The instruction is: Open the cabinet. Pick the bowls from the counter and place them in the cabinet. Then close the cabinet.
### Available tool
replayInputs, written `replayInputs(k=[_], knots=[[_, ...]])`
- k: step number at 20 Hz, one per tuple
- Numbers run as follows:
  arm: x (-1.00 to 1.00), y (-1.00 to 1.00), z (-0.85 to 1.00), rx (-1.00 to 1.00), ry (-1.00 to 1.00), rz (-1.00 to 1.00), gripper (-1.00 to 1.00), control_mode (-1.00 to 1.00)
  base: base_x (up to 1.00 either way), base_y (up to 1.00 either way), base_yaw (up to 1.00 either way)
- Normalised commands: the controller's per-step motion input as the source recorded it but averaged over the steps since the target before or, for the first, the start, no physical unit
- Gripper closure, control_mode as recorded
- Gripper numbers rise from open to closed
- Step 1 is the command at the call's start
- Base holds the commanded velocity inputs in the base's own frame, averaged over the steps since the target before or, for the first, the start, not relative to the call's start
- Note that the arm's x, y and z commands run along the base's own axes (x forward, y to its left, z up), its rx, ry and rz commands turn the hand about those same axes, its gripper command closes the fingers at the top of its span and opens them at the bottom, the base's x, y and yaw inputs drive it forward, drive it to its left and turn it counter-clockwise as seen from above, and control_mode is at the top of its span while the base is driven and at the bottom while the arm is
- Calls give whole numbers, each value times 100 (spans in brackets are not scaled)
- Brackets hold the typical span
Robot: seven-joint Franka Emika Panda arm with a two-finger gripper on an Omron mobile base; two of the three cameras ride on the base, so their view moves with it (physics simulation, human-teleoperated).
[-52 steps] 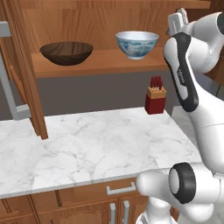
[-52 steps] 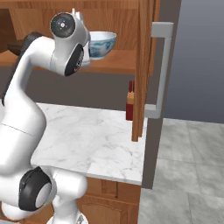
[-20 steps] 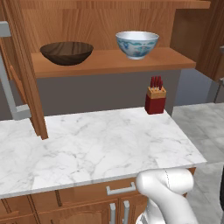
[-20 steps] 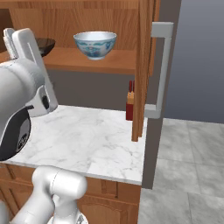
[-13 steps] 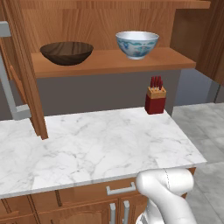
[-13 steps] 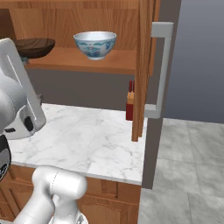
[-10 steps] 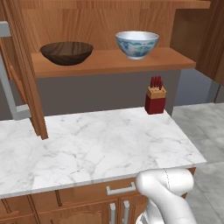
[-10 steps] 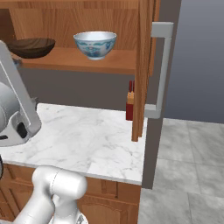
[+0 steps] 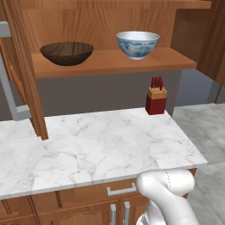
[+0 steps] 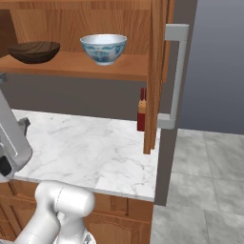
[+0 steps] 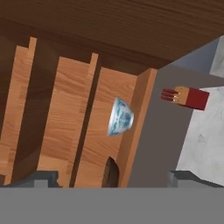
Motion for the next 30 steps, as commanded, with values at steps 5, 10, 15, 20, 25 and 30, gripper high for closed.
replayInputs(k=[5,10,15,20,25,30], knots=[[0,-8,-73,0,-18,2,-100,-100,0,0,0],[13,-24,-64,1,-15,7,-100,-100,0,0,0],[1,-12,-10,1,-16,5,-100,-100,0,0,0],[5,-34,-4,4,-2,2,-100,-100,0,0,0],[2,-43,0,7,-2,2,-100,-100,0,0,0],[0,-34,-1,4,-1,3,-100,-100,0,0,0]])
